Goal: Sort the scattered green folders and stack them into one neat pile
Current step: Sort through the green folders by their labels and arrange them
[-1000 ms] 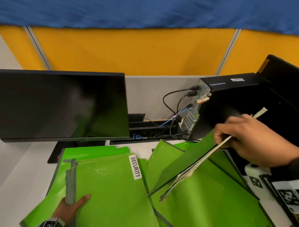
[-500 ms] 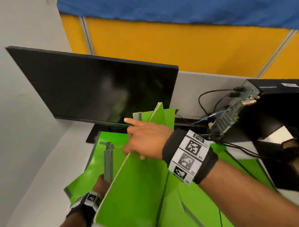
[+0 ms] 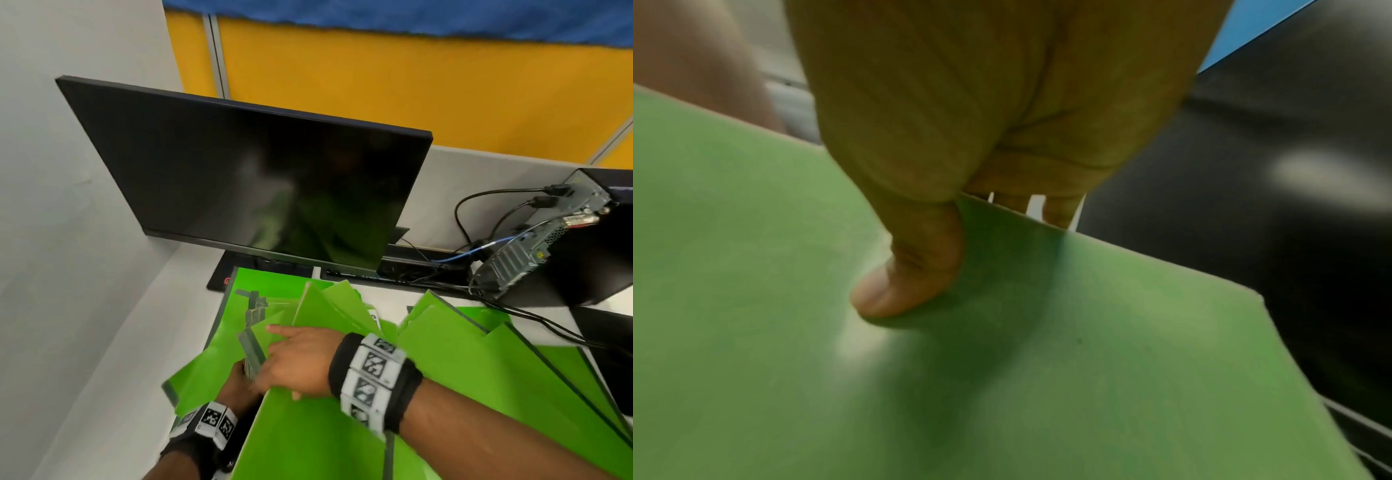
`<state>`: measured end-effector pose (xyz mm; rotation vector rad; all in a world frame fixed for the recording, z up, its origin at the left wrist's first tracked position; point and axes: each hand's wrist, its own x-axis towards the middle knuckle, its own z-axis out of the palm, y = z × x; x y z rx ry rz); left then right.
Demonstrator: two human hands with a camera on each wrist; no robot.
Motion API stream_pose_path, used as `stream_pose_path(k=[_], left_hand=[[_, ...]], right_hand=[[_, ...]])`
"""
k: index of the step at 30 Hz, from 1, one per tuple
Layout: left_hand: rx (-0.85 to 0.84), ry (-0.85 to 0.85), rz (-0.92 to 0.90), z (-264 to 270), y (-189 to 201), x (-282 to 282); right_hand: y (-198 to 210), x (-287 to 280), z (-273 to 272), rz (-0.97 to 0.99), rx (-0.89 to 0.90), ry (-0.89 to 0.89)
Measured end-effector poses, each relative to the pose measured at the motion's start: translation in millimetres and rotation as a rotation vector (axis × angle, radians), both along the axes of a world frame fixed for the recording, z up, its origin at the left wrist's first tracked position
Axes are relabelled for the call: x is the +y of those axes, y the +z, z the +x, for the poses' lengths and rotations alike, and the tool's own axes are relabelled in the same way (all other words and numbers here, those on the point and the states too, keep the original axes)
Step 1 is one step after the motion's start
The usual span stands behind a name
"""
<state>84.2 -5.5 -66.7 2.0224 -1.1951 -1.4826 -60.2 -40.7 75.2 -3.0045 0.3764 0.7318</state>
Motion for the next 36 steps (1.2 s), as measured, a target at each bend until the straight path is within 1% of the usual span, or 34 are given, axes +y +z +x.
stream_pose_path(k=[1,3,5,7,8,10,13,15,16,17,20,22,24,25,26,28,31,33,34,36], left_hand=[[0.003,0.010,0.014,2,-7,-2],[0.016,0.038,0.042,0,-8,-1],[0.032,0.072,0.054,0,-13,-2],[0.021,0.090,0.042,-1,-9,-1],[0.014,0.094,0.046,-2,-8,-1],[0.008,0.088,0.051,-4,-3,-1],[0.006,0.100,0.042,-4,-8,-1],[0.008,0.123,0.044,-5,-6,0],[0.011,0.142,0.044,-7,-4,0],[0.018,0.159,0.049,-8,-2,0],[0.013,0.185,0.062,-10,0,0],[-0.007,0.178,0.046,-9,-3,0],[-0.050,0.160,0.033,-8,-5,-1],[-0.080,0.149,0.031,-7,-5,-2],[-0.098,0.139,0.026,-7,-6,-3],[-0.106,0.126,0.028,-7,-3,-2],[-0.104,0.138,0.027,-8,-1,-2],[-0.111,0.140,0.030,-9,-1,-2],[-0.114,0.139,0.026,-9,-1,-1],[-0.118,0.142,0.023,-8,-2,-1]], right_hand=[[8,-1,-12,0.023,-0.063,-0.070],[26,-5,-48,0.069,-0.193,-0.247],[40,-11,-95,0.134,-0.301,-0.508],[43,-17,-144,0.206,-0.405,-0.771],[42,-18,-167,0.260,-0.488,-0.886],[39,-17,-209,0.358,-0.652,-1.086],[26,-5,-255,0.495,-0.849,-1.299],[-1,3,-277,0.523,-0.911,-1.448],[-18,7,-285,0.524,-0.905,-1.511],[-34,9,-292,0.535,-0.901,-1.557],[-61,9,-300,0.572,-0.891,-1.679],[-62,2,-300,0.689,-0.958,-1.752],[-55,-6,-295,0.875,-1.102,-1.799],[-54,-10,-292,0.944,-1.142,-1.802],[-54,-13,-287,0.981,-1.131,-1.794],[-66,-9,-273,0.936,-0.996,-1.740],[-108,8,-247,0.709,-0.746,-1.698],[-142,19,-236,0.557,-0.641,-1.699],[-155,24,-230,0.496,-0.621,-1.692],[-163,29,-222,0.507,-0.633,-1.717]])
